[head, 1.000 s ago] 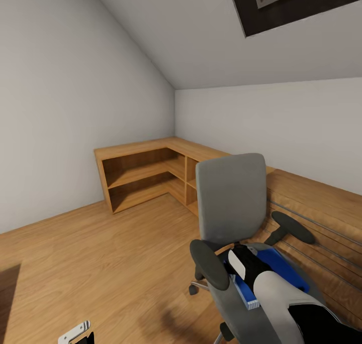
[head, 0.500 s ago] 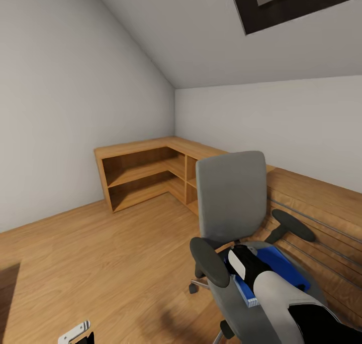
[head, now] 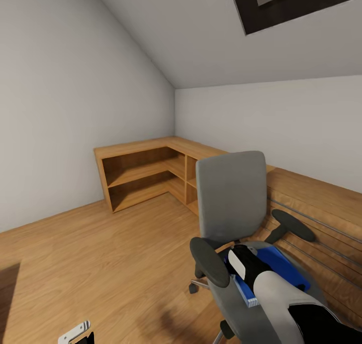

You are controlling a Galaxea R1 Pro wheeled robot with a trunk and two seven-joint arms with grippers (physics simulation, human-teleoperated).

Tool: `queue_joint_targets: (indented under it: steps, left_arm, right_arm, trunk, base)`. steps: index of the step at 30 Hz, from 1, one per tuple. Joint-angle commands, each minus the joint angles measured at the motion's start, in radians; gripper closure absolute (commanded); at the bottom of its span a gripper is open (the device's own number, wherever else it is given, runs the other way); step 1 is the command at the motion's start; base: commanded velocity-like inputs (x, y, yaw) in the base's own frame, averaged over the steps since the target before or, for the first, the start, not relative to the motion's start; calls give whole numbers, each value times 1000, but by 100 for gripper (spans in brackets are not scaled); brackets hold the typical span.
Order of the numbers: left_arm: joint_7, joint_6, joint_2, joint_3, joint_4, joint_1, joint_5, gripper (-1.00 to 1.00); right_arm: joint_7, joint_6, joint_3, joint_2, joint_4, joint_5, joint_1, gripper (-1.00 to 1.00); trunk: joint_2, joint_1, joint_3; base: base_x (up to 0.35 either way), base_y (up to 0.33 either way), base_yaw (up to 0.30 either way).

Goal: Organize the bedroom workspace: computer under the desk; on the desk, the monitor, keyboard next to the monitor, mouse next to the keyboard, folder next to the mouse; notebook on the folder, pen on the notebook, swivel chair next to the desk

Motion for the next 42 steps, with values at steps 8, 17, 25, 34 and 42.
queue_joint_targets:
  steps: [8, 17, 25, 34, 42]
  left_arm:
    - [3, -3, 0, -2, 0, 0, 8, -100]
    - [3, -4, 0, -1, 0, 0, 8, -100]
    - [3, -3, 0, -1, 0, 0, 8, -100]
    - [3, -3, 0, -1, 0, 0, 9, -100]
    - [2, -4, 0, -1, 0, 0, 9, -100]
  right_arm:
    - [-8, 3, 2, 0, -1, -10, 0, 100]
    - [-8, 3, 2, 0, -2, -10, 0, 100]
    - [-8, 3, 2, 0, -2, -10, 0, 100]
    - [-8, 3, 2, 0, -2, -10, 0, 100]
    - [-8, 3, 2, 0, -2, -10, 0, 100]
  trunk:
    - [0, 0, -1]
    - [0, 0, -1]
    - [0, 0, -1]
    - [0, 0, -1]
    - [42, -23, 18]
  base:
    - [0, 0, 0]
    - [0, 0, 0]
    - [0, 0, 0]
    - [0, 0, 0]
    - [0, 0, 0]
